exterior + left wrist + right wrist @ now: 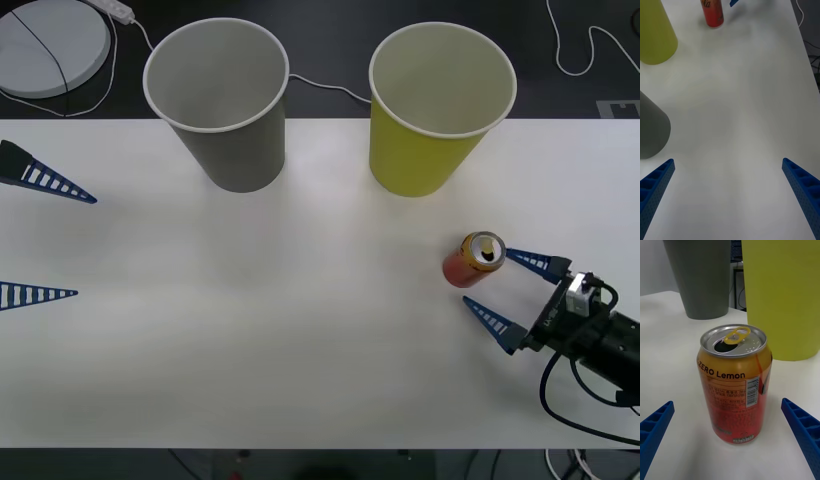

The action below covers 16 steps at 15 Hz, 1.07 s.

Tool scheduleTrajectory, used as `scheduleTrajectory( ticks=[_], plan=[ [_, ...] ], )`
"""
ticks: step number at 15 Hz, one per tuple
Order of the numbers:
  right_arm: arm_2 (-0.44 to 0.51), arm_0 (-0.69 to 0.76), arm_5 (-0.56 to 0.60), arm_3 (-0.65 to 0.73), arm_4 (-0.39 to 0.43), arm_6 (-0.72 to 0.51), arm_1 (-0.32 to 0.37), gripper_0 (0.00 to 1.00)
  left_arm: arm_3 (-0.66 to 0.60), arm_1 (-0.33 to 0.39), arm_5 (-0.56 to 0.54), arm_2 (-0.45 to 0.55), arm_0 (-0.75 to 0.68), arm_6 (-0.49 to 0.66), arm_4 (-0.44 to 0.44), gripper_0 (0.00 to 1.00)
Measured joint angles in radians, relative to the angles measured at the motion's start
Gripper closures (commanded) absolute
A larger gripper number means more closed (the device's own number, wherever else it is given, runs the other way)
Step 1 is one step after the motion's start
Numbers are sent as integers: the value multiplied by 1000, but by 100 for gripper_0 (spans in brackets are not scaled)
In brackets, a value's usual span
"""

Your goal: Put the can into the green bin and the plastic bottle into the gray bin

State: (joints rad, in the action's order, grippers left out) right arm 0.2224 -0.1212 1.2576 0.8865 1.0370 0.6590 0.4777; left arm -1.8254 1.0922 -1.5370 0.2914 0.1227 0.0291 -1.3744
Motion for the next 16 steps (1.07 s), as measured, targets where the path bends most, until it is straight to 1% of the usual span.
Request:
scheduleTrajectory(
  ticks=[6,14,15,16],
  plan=[
    [-1,-28,-58,0,10,13,-55,0,0,0,0,0,0,0,0,0],
    [-28,-61,-110,1,11,21,-88,0,0,0,0,0,0,0,0,0],
    [-29,-63,-113,0,11,21,-88,14,0,0,0,0,0,0,0,0],
    [-30,-64,-113,0,11,21,-88,61,0,0,0,0,0,0,0,0]
  ],
)
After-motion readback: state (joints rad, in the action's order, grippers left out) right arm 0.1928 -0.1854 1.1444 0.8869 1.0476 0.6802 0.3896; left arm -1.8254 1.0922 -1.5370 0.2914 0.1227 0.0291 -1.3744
